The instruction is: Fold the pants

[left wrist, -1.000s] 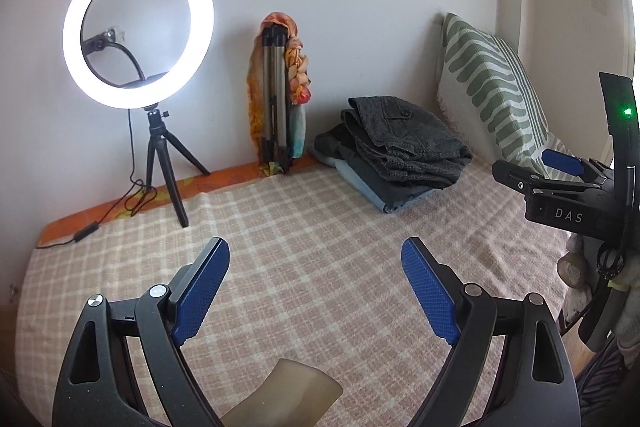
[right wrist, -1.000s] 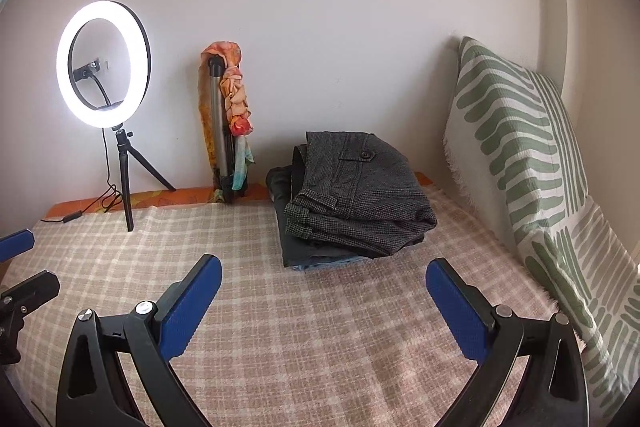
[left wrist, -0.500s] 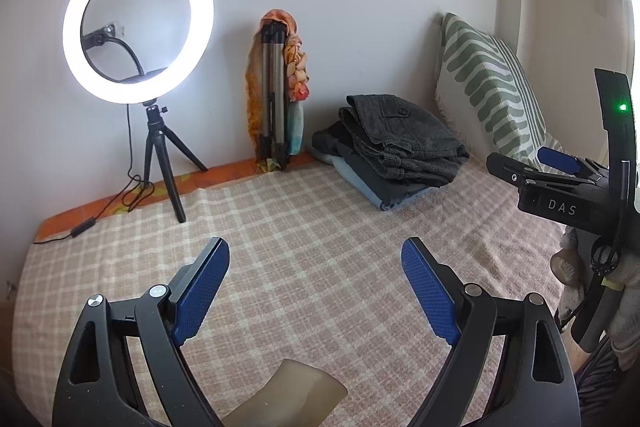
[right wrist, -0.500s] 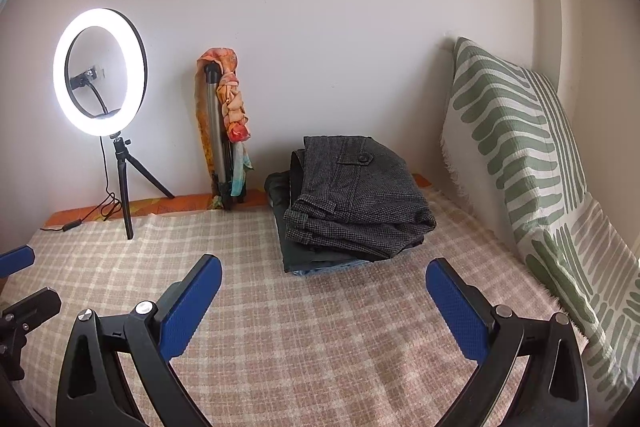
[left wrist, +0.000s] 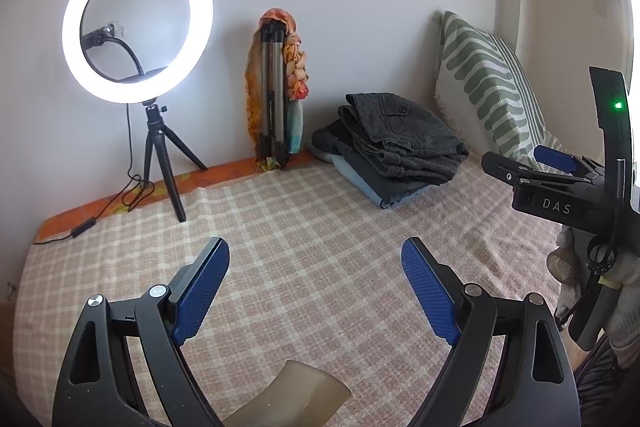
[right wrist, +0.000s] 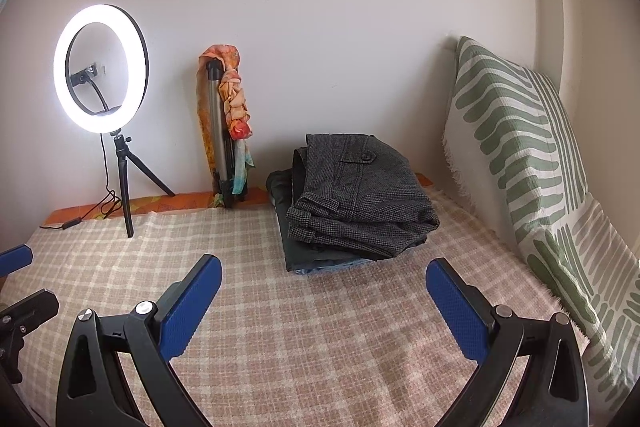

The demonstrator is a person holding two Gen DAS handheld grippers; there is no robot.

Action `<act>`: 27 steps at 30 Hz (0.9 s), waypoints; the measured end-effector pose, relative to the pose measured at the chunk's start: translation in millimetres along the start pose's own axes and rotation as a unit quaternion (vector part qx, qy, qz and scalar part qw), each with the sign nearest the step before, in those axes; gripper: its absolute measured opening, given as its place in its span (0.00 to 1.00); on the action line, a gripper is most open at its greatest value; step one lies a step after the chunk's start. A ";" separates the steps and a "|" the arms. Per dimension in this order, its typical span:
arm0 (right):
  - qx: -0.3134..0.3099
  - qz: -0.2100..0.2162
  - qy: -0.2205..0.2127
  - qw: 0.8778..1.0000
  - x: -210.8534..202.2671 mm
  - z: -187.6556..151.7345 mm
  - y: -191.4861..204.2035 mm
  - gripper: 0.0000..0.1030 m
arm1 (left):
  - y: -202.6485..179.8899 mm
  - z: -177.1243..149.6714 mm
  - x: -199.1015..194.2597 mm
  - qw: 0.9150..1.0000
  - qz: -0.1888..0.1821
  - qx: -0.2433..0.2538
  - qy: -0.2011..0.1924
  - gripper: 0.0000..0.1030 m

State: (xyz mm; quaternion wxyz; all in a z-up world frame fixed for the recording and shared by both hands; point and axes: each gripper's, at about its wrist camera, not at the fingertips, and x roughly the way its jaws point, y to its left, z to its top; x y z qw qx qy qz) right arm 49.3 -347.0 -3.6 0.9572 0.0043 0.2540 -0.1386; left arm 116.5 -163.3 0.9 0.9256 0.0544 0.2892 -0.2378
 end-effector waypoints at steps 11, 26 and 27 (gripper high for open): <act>0.001 0.002 0.000 1.000 0.3 0.6 -0.3 1.00 | -1.6 -0.3 -0.7 1.000 -0.003 0.005 0.000 0.86; 0.001 0.004 0.000 1.000 -0.1 1.2 1.4 1.00 | -1.4 1.0 -2.2 1.000 -0.001 0.007 -0.002 0.86; 0.001 0.004 0.000 1.000 0.1 1.5 1.6 1.00 | -1.4 1.1 -2.8 1.000 -0.002 0.007 -0.002 0.86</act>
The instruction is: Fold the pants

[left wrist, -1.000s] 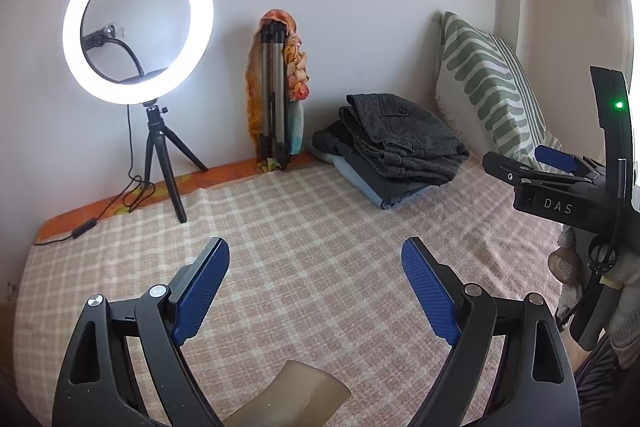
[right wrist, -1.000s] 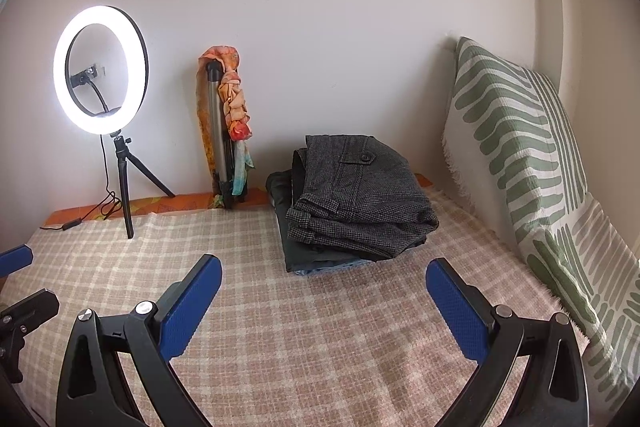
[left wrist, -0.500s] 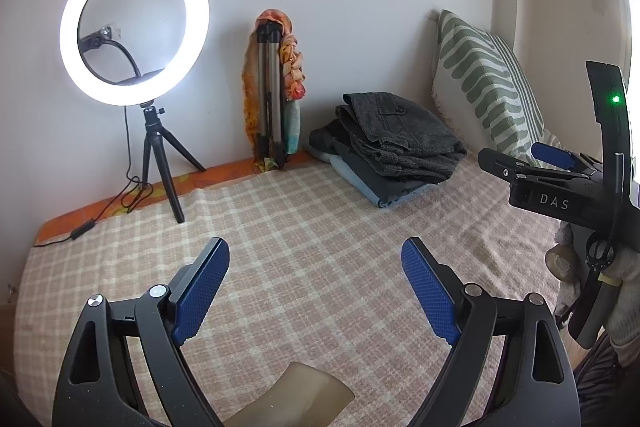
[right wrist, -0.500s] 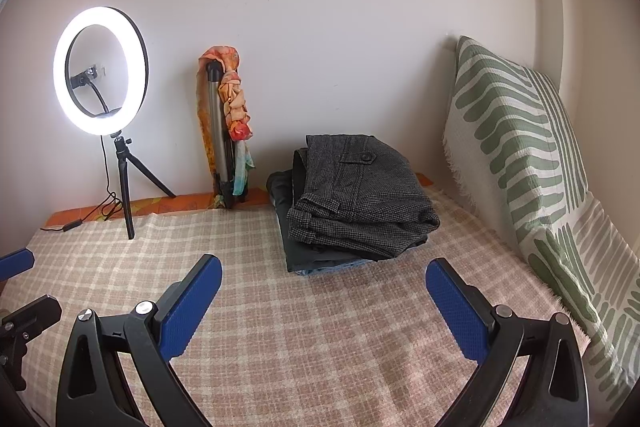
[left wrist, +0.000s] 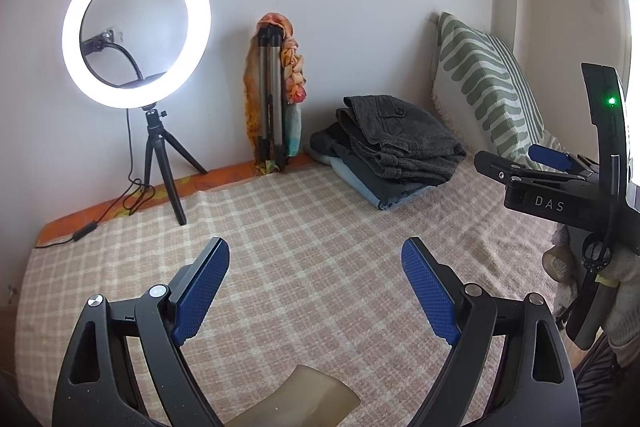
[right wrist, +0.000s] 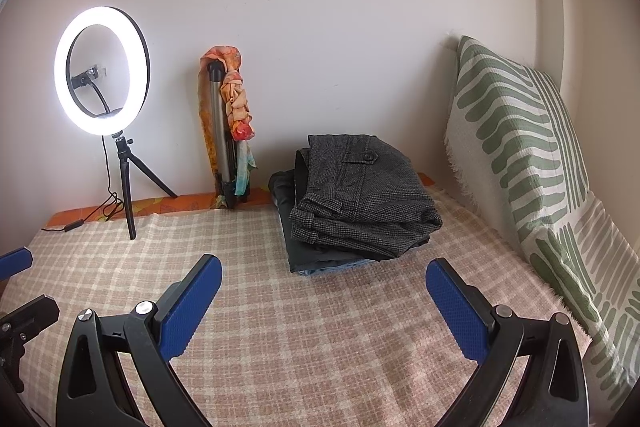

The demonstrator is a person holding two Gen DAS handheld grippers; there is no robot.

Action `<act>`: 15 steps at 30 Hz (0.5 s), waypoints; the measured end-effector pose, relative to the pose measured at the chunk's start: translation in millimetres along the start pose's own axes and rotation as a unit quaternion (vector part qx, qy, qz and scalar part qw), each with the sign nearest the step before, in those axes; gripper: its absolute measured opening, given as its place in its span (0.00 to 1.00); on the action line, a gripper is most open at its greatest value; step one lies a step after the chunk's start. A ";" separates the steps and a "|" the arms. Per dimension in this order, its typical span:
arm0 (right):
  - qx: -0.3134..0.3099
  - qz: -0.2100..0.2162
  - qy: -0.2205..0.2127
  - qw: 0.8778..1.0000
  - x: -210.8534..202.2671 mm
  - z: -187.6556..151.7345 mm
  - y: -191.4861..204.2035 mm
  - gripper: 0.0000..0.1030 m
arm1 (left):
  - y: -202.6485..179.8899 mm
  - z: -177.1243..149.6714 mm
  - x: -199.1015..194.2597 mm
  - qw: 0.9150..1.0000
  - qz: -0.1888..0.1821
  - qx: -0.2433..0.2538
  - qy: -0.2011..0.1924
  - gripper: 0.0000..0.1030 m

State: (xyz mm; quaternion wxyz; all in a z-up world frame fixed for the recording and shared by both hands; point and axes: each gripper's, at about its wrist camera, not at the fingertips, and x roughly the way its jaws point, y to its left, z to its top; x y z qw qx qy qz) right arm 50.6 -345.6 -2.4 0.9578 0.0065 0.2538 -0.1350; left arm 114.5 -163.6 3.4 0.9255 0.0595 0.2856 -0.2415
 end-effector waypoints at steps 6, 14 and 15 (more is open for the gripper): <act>0.000 0.001 0.001 1.000 0.1 -0.2 1.0 1.00 | 0.6 0.4 -0.5 1.000 0.000 0.000 0.000 0.86; 0.000 0.001 0.001 1.000 -0.2 -0.3 2.0 1.00 | 1.2 0.8 -0.3 1.000 0.000 0.000 0.001 0.86; 0.000 0.002 0.002 1.000 -0.2 -0.3 2.5 1.00 | 1.5 0.5 -0.5 1.000 0.000 -0.001 0.001 0.86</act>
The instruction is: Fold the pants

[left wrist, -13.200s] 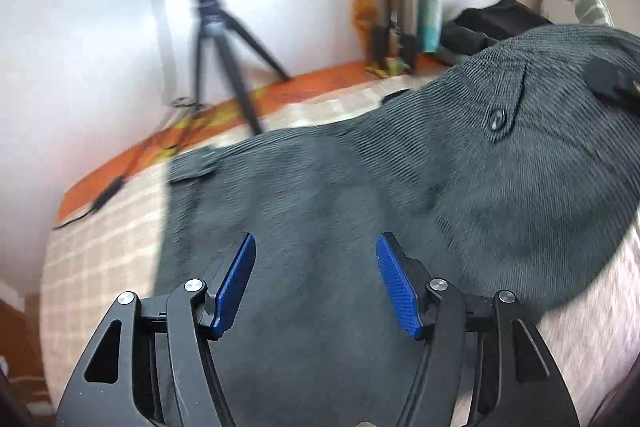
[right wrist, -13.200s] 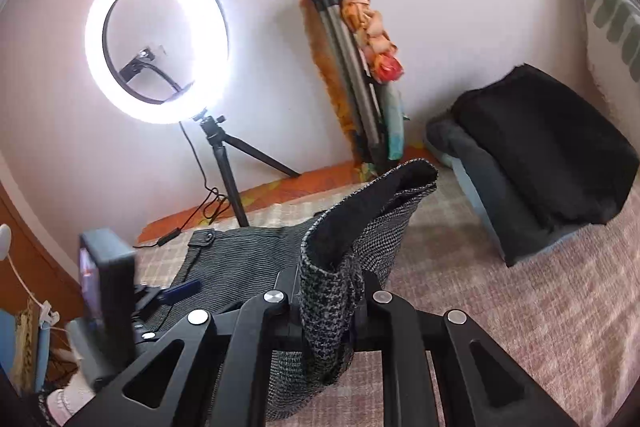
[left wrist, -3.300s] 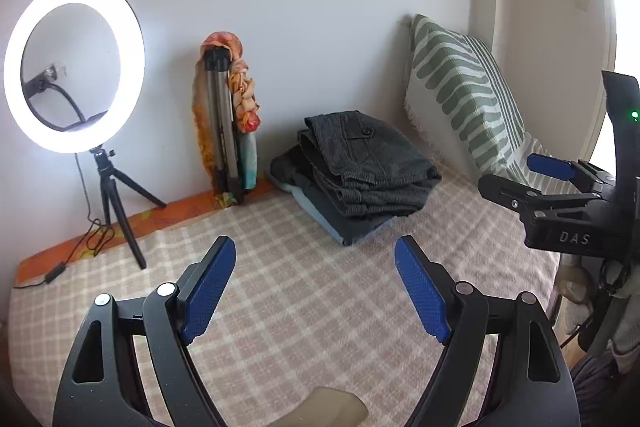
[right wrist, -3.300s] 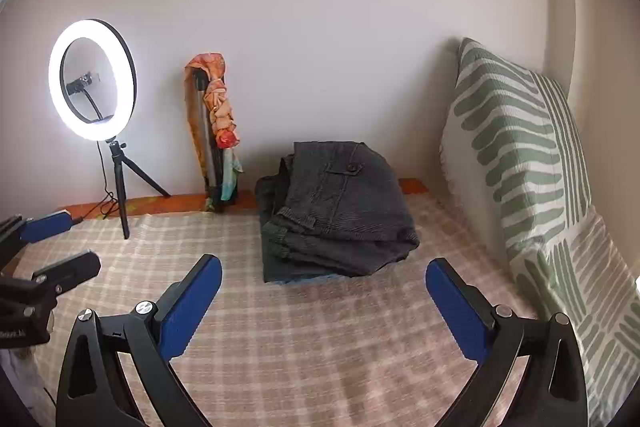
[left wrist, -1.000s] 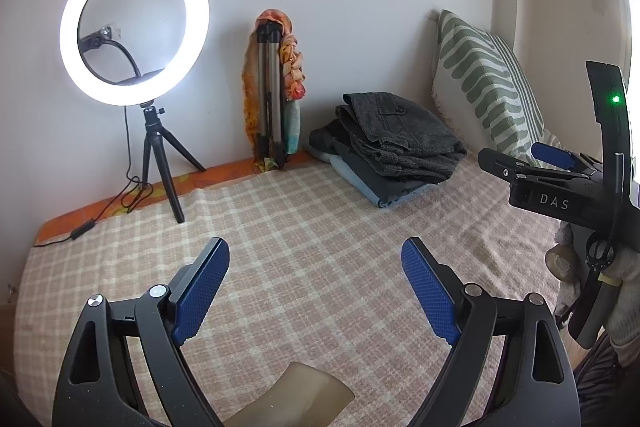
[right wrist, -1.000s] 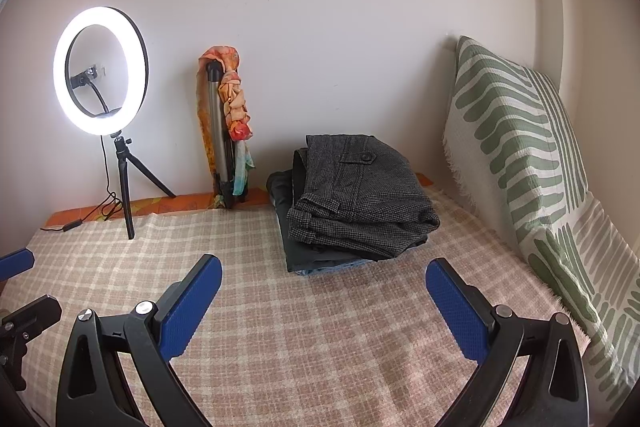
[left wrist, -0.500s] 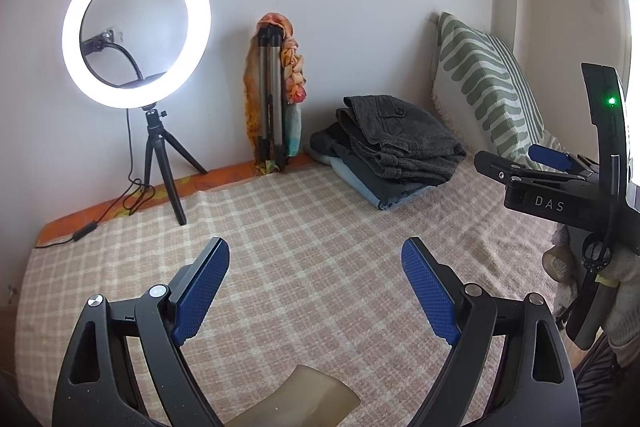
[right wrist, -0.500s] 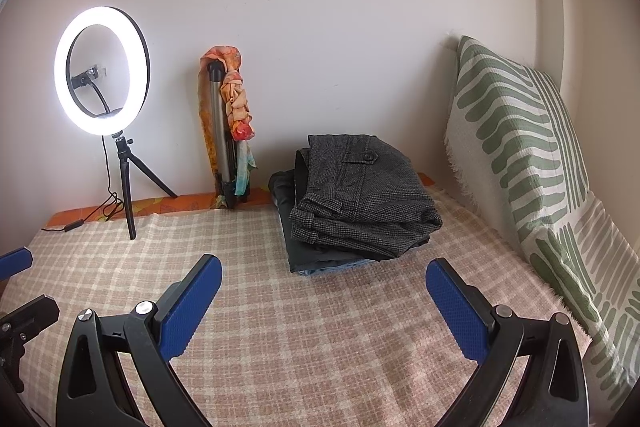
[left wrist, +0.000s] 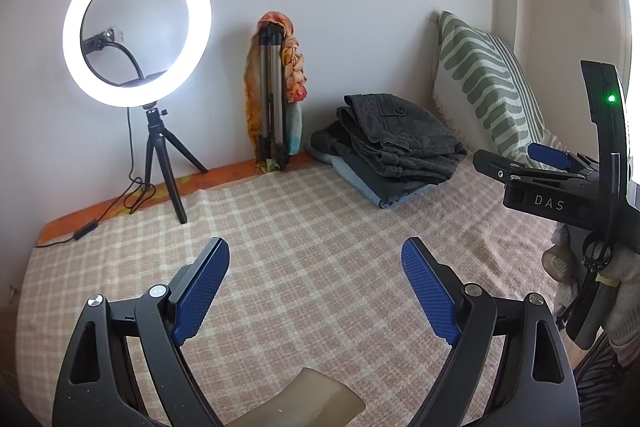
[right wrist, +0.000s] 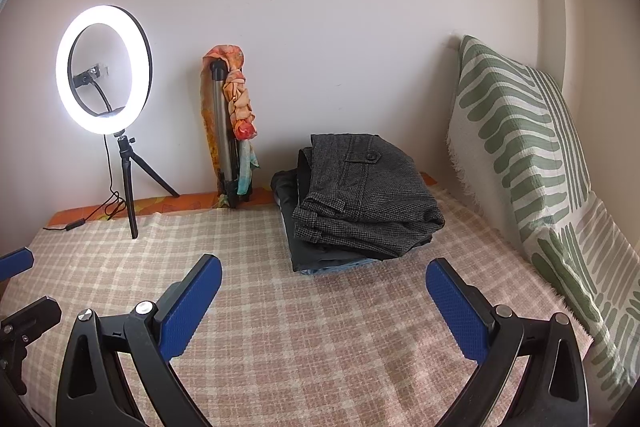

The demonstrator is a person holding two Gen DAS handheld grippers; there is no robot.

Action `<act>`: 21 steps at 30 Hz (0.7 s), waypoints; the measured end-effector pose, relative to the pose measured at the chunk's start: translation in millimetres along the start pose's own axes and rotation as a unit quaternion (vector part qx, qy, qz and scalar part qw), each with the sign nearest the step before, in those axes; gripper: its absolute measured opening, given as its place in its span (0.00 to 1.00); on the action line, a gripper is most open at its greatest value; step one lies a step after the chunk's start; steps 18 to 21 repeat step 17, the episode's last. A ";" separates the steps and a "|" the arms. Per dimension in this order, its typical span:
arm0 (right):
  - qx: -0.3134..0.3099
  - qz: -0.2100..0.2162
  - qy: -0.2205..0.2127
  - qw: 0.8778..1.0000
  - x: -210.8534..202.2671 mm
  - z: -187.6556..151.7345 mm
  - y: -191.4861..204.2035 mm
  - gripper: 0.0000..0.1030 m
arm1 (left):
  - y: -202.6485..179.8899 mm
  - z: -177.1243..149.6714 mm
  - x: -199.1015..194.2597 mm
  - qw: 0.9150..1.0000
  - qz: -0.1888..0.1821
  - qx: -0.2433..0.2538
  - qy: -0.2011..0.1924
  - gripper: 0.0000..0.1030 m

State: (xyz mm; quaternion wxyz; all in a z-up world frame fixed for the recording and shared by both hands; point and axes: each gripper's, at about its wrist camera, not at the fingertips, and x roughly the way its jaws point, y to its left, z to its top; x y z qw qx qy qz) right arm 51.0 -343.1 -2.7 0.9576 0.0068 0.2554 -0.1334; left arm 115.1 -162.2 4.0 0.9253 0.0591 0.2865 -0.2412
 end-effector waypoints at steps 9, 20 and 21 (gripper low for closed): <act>0.000 0.002 0.000 1.000 0.3 -0.1 2.3 1.00 | -0.6 -1.2 -1.5 1.000 0.002 0.001 -0.003 0.86; -0.001 0.003 0.002 1.000 1.4 -0.6 4.4 1.00 | 0.3 -2.8 -3.3 1.000 0.001 0.004 -0.010 0.86; -0.001 0.003 0.002 1.000 1.4 -0.6 4.4 1.00 | 0.3 -2.8 -3.3 1.000 0.001 0.004 -0.010 0.86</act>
